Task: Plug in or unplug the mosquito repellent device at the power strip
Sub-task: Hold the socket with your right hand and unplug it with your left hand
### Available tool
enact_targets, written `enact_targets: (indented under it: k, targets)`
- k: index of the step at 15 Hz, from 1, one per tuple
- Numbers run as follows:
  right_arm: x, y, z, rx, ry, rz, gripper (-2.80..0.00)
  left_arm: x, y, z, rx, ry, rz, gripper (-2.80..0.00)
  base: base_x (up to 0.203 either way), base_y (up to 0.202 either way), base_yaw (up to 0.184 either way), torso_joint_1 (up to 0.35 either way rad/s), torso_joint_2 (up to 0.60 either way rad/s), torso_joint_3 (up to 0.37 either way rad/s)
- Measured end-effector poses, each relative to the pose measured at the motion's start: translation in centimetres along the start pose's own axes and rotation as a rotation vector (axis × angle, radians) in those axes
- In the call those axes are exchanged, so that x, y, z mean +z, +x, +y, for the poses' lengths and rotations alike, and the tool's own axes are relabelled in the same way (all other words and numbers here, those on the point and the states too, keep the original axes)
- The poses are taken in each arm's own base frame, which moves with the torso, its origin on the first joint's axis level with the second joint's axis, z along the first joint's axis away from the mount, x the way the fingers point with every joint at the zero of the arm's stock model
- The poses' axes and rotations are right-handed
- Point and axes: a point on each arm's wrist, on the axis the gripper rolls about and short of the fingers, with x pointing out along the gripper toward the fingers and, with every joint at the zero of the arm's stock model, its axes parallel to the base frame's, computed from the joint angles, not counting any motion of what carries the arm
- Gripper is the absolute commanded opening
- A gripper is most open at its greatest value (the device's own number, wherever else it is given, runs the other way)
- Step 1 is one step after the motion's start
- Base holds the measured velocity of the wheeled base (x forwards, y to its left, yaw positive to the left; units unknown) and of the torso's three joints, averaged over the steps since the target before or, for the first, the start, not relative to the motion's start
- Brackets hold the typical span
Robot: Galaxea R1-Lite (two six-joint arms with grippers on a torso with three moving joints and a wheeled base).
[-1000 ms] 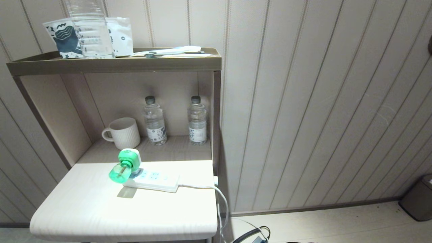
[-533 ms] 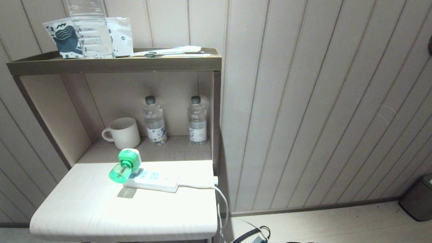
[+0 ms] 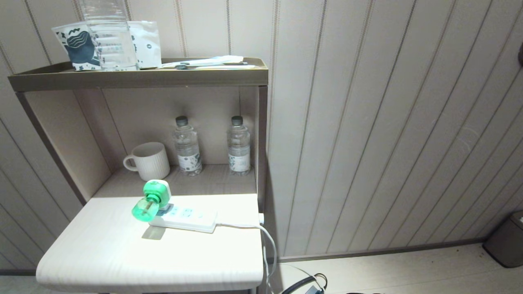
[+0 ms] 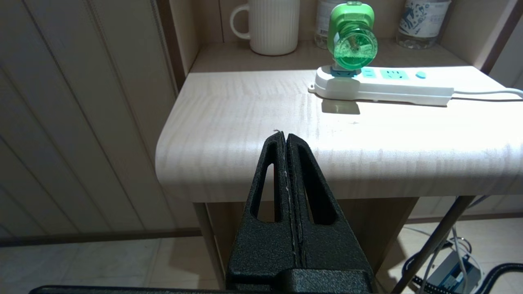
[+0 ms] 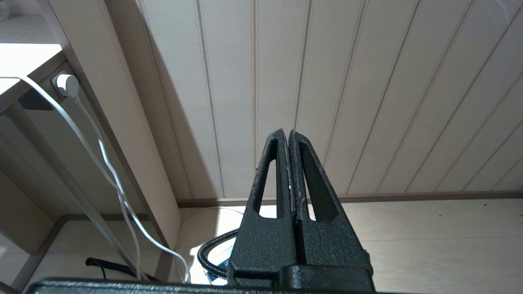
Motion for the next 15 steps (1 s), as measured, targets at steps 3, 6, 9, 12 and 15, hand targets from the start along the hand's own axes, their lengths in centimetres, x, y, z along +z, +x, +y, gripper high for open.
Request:
enact_targets:
  k: [3,6,9,12,15]
  targets:
    - [0.0,0.0,0.0,0.0,0.0,0.0,-2.8,0.01,0.0,0.0,0.001,-0.005,-0.002,-2.8,0.0,0.0,0.0,0.0,0.0,0.0]
    - [0.0,0.0,0.0,0.001,0.001,0.0,-2.8,0.02,0.0,0.01,0.003,-0.005,-0.002,-2.8,0.0,0.0,0.0,0.0,0.0,0.0]
    - [0.0,0.01,0.0,-0.001,0.001,0.001,-2.8,0.02,0.0,0.01,0.003,-0.007,-0.002,-2.8,0.0,0.0,0.0,0.0,0.0,0.0]
    - [0.0,0.01,0.0,0.0,0.002,0.002,-2.8,0.02,0.0,0.0,0.002,-0.004,-0.002,-2.8,0.0,0.0,0.0,0.0,0.0,0.0]
    - [0.01,0.02,0.0,0.0,0.003,0.002,-2.8,0.01,0.0,0.0,0.001,-0.003,-0.002,-2.8,0.0,0.0,0.0,0.0,0.0,0.0]
